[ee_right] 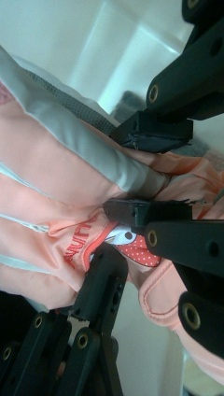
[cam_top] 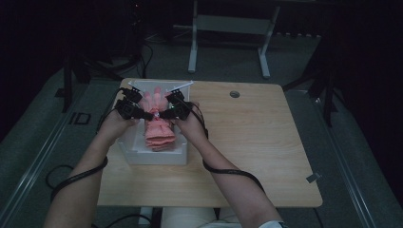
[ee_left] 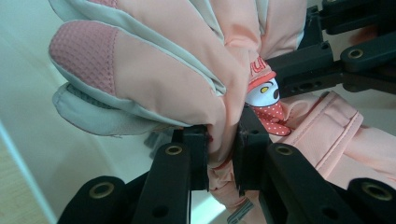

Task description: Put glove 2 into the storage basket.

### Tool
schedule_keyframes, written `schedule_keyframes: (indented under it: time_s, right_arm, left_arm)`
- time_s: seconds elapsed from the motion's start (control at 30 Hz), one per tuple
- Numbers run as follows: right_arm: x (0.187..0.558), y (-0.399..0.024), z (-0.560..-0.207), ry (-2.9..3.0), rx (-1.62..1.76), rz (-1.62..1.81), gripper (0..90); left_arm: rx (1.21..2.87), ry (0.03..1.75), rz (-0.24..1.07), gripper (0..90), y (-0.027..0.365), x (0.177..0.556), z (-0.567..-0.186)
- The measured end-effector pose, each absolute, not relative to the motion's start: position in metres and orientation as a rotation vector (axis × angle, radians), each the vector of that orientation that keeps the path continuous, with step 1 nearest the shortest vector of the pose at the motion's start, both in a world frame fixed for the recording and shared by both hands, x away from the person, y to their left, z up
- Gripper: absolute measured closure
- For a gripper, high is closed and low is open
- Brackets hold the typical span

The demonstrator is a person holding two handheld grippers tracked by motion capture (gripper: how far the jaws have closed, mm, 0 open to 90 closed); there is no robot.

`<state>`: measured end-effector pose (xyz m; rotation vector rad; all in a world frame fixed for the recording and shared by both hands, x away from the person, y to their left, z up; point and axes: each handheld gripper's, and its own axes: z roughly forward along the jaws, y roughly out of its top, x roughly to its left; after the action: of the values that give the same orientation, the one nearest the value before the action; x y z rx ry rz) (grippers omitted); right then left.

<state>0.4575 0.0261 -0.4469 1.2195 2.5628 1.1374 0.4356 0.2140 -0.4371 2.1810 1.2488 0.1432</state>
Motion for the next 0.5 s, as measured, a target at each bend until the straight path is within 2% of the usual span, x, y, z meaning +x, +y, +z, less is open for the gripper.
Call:
schedule_keyframes:
  time_s: [0.2,0.5]
  right_arm:
    - [0.459,0.035,-0.449,2.589,1.222,0.977,67.8]
    - [0.465,0.052,-0.456,2.680,1.235,0.712,68.3]
  left_arm:
    - [2.190,1.286,0.123,77.6,0.211,0.439,-0.447]
    - [2.355,1.340,0.182,77.3,0.193,0.442,-0.454]
